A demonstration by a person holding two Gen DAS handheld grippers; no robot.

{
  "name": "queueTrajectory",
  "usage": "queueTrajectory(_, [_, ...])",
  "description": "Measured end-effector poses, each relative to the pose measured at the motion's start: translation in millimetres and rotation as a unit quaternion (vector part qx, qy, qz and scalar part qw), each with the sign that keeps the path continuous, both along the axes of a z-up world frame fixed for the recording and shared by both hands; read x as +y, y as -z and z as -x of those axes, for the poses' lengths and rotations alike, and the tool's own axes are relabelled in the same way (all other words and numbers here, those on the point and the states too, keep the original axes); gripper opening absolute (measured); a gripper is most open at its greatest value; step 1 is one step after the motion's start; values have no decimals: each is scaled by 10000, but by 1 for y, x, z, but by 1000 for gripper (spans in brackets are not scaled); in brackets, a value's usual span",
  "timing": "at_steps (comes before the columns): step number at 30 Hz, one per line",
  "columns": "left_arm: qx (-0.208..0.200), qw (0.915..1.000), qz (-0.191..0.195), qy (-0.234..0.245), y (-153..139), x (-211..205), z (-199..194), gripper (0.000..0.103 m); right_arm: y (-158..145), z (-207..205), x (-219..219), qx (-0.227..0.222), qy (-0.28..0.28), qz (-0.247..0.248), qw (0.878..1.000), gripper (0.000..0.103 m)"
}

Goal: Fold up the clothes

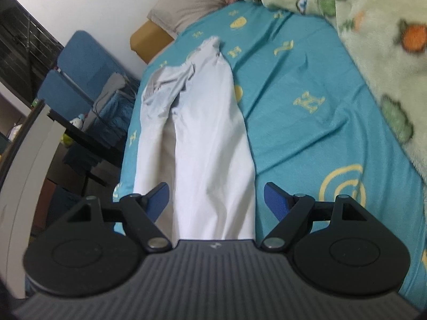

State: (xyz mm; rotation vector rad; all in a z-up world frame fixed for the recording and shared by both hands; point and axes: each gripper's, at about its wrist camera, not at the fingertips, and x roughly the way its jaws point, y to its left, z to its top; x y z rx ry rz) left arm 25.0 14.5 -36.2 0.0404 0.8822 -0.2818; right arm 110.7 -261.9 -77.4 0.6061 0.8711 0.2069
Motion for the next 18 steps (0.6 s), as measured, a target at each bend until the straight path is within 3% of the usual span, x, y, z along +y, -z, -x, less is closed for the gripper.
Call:
queueTrajectory(2, [246, 9987, 382, -237, 7, 15, -9, 30, 9, -2, -5, 236, 25, -185, 9995, 80])
queueTrajectory(4, [491, 9948, 763, -473, 13, 29, -19, 52, 20, -4, -10, 509, 110, -352, 9980, 80])
queueTrajectory(7, [856, 9840, 1331, -824, 23, 51, -33, 65, 36, -8, -15, 892, 227, -603, 9939, 80])
queueTrajectory(11, [1336, 9608, 1926, -1484, 43, 84, -50, 68, 57, -14, -9, 1428, 129, -689, 9873, 80])
queueTrajectory(14, [1749, 9471, 1973, -1829, 64, 93, -59, 68, 68, -19, 2, 1722, -49, -526, 9836, 74])
queueTrajectory(18, [2275, 9333, 1955, -1975, 88, 89, -59, 68, 67, -18, 14, 1691, -244, -206, 9851, 74])
